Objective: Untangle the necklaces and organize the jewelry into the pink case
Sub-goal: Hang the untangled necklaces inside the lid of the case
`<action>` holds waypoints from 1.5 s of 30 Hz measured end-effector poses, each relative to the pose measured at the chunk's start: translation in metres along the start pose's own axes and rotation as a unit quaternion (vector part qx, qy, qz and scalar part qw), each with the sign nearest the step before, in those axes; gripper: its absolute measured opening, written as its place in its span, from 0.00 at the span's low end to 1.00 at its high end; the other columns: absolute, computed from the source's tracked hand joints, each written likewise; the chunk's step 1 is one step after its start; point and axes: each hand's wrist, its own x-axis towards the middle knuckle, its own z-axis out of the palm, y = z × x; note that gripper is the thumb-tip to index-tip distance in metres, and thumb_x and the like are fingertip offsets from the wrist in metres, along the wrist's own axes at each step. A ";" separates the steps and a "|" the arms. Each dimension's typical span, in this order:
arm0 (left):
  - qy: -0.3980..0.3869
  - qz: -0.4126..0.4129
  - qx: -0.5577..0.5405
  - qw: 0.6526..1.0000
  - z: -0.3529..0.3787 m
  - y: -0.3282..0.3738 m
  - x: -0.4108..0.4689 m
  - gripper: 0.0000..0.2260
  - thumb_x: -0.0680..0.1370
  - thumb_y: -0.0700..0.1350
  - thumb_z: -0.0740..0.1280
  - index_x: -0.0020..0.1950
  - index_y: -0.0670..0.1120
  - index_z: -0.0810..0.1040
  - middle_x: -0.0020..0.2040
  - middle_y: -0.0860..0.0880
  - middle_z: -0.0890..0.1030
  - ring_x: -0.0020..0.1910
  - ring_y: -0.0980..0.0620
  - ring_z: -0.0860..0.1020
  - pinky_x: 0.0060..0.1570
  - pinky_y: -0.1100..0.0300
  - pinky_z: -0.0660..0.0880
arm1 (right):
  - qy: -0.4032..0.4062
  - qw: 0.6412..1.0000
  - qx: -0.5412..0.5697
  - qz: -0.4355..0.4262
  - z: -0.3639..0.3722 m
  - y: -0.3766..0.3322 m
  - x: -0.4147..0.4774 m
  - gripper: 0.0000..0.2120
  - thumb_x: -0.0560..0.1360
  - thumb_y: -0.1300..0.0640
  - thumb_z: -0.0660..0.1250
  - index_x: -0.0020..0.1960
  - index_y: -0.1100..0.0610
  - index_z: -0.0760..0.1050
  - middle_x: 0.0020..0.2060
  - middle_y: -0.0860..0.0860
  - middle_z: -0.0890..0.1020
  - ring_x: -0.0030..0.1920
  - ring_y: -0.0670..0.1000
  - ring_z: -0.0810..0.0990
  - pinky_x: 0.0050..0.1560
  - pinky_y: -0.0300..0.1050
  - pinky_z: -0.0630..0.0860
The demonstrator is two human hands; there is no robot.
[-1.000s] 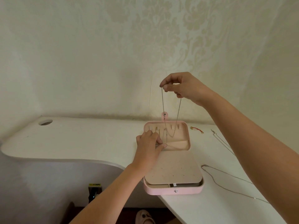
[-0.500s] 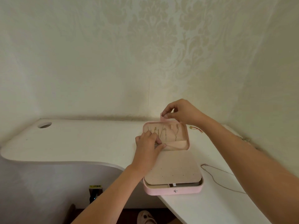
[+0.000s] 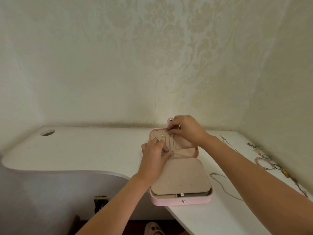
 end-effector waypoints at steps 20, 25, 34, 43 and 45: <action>-0.052 0.025 -0.001 0.998 0.002 0.004 0.000 0.08 0.75 0.49 0.71 0.41 0.50 0.73 0.44 0.55 0.70 0.49 0.55 0.68 0.52 0.63 0.55 | -0.128 0.963 0.144 0.190 -0.017 0.026 0.005 0.10 0.65 0.57 0.79 0.46 0.55 0.84 0.32 0.47 0.80 0.28 0.42 0.76 0.34 0.35 0.72; -0.069 0.022 -0.013 0.997 0.002 0.005 0.000 0.09 0.75 0.49 0.71 0.40 0.52 0.72 0.43 0.55 0.71 0.48 0.55 0.68 0.51 0.63 0.56 | -0.124 0.955 0.171 0.209 -0.022 0.036 -0.011 0.13 0.69 0.50 0.76 0.52 0.53 0.83 0.40 0.44 0.82 0.39 0.40 0.78 0.40 0.31 0.71; -0.069 0.007 -0.006 0.998 0.004 0.004 0.002 0.09 0.74 0.48 0.72 0.40 0.51 0.72 0.42 0.55 0.73 0.46 0.56 0.69 0.50 0.61 0.57 | -0.250 0.933 0.115 0.231 -0.064 0.071 -0.074 0.17 0.71 0.66 0.71 0.57 0.51 0.75 0.41 0.46 0.84 0.43 0.44 0.81 0.44 0.34 0.73; -0.060 0.004 0.003 0.998 0.005 0.006 0.001 0.11 0.74 0.47 0.73 0.37 0.54 0.71 0.39 0.58 0.71 0.45 0.55 0.70 0.49 0.60 0.57 | -0.337 0.922 0.028 0.191 -0.030 0.064 -0.107 0.07 0.67 0.55 0.77 0.41 0.48 0.80 0.35 0.40 0.80 0.37 0.40 0.76 0.45 0.38 0.71; -0.058 0.006 0.008 0.998 0.005 0.006 0.001 0.11 0.74 0.47 0.73 0.38 0.52 0.72 0.39 0.58 0.71 0.44 0.55 0.69 0.49 0.60 0.57 | -0.324 0.928 0.032 0.179 -0.027 0.064 -0.110 0.05 0.69 0.57 0.75 0.40 0.49 0.81 0.35 0.41 0.80 0.36 0.38 0.74 0.45 0.37 0.71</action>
